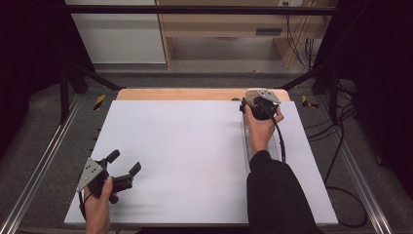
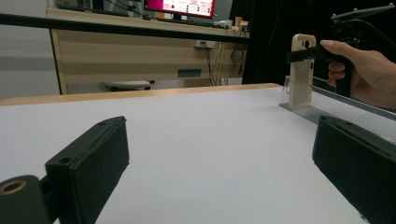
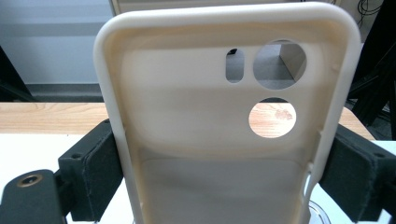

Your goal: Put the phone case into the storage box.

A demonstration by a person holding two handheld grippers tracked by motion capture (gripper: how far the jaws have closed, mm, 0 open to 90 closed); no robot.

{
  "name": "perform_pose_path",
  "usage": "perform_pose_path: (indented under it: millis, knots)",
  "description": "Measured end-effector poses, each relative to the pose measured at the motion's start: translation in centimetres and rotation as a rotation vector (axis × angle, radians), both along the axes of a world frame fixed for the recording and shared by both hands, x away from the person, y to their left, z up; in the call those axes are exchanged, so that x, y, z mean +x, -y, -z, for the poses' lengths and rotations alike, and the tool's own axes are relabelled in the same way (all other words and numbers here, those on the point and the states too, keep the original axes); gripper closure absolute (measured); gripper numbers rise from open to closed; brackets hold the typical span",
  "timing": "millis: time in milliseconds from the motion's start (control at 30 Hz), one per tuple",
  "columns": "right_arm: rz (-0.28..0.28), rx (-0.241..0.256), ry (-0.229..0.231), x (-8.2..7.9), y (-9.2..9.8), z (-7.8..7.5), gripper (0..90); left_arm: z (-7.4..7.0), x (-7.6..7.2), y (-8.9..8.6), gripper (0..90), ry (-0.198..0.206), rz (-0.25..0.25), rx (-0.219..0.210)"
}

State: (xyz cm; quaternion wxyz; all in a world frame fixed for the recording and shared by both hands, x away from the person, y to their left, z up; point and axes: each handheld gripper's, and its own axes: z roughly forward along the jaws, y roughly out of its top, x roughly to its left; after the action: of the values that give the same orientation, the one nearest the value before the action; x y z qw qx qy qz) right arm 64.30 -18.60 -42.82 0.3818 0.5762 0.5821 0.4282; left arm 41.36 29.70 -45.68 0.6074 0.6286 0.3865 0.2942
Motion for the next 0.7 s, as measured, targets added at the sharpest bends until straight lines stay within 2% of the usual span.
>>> perform_pose_path:
  millis: [400, 567, 700]
  knots:
    - [-0.003, 0.025, 0.000, 0.07, 0.32, 0.04, 10.8, -0.01, -0.02, -0.01, 3.4, 0.000, 0.002, 0.006]
    - [-0.019, 0.010, 0.001, 0.10, 0.26, 0.08, 10.4, -0.02, -0.03, -0.01, 3.4, 0.001, 0.004, 0.007]
    - [-0.018, 0.024, -0.001, 0.10, 0.36, 0.06, 10.3, -0.01, -0.03, 0.00, 3.4, 0.000, 0.005, 0.006]
